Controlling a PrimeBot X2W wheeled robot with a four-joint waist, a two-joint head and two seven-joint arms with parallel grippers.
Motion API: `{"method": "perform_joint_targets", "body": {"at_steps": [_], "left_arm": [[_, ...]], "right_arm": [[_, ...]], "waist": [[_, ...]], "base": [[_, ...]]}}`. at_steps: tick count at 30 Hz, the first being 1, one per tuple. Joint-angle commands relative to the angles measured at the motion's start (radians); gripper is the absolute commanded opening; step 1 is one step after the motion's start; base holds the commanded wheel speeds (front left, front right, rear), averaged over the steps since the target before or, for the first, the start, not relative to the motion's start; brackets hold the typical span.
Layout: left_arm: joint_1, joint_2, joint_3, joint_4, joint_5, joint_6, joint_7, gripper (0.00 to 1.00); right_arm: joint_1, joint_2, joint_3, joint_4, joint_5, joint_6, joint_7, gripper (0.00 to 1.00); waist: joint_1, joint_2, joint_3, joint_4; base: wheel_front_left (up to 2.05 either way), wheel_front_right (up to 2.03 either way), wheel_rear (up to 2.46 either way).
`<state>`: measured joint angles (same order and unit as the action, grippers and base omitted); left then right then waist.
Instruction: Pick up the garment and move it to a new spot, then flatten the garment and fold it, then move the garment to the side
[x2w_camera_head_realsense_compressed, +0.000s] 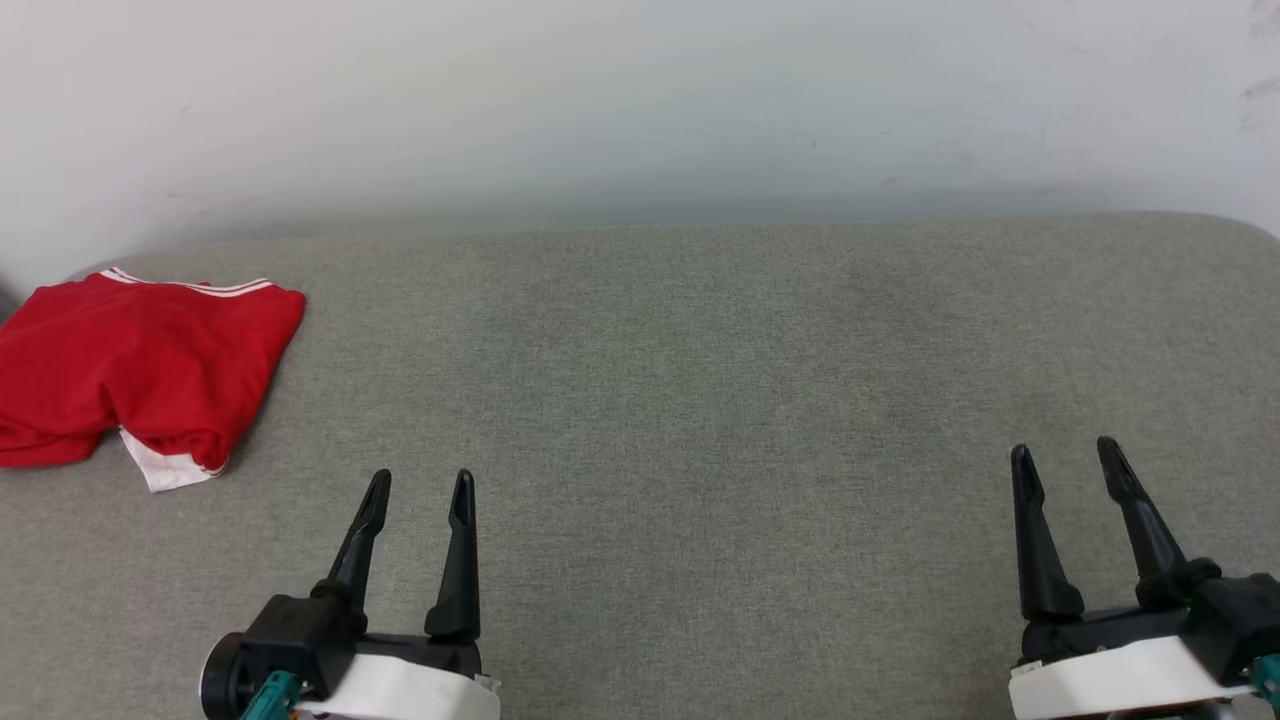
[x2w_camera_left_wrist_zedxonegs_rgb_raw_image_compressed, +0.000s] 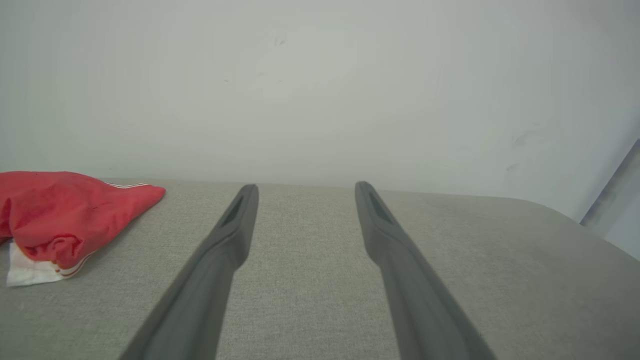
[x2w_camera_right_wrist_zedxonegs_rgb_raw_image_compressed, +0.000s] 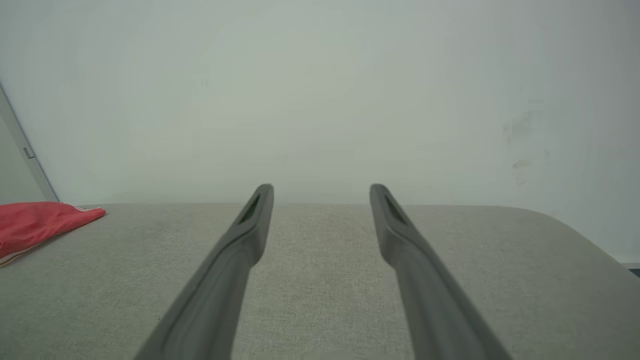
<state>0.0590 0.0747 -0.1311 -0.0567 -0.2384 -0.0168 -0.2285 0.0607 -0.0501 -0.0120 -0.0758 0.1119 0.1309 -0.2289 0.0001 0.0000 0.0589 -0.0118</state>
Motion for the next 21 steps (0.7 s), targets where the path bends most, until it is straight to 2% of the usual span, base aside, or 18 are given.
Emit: {"method": "perform_joint_targets", "body": {"at_steps": [1,10,21], "left_arm": [[0.012,-0.008,0.005,0.004,0.026,-0.015,-0.008,1.0],[0.021,-0.023,0.029,0.039,0.097,-0.06,-0.025,1.0],[0.027,-0.025,0.026,0.029,0.14,-0.067,-0.037,1.0]], "right_arm": [[0.007,0.0,0.002,-0.003,-0.026,0.0,-0.008,1.0],[0.022,0.0,0.008,0.004,-0.073,0.0,-0.025,1.0],[0.034,0.0,0.017,0.001,-0.109,0.0,-0.037,1.0]], "waist": [[-0.0001,0.0,0.0,0.0],[-0.0001,0.0,0.0,0.0],[-0.0001,0.0,-0.001,0.017]], "base": [[0.0,0.0,0.0],[0.0,0.0,0.0],[0.0,0.0,0.0]]}}
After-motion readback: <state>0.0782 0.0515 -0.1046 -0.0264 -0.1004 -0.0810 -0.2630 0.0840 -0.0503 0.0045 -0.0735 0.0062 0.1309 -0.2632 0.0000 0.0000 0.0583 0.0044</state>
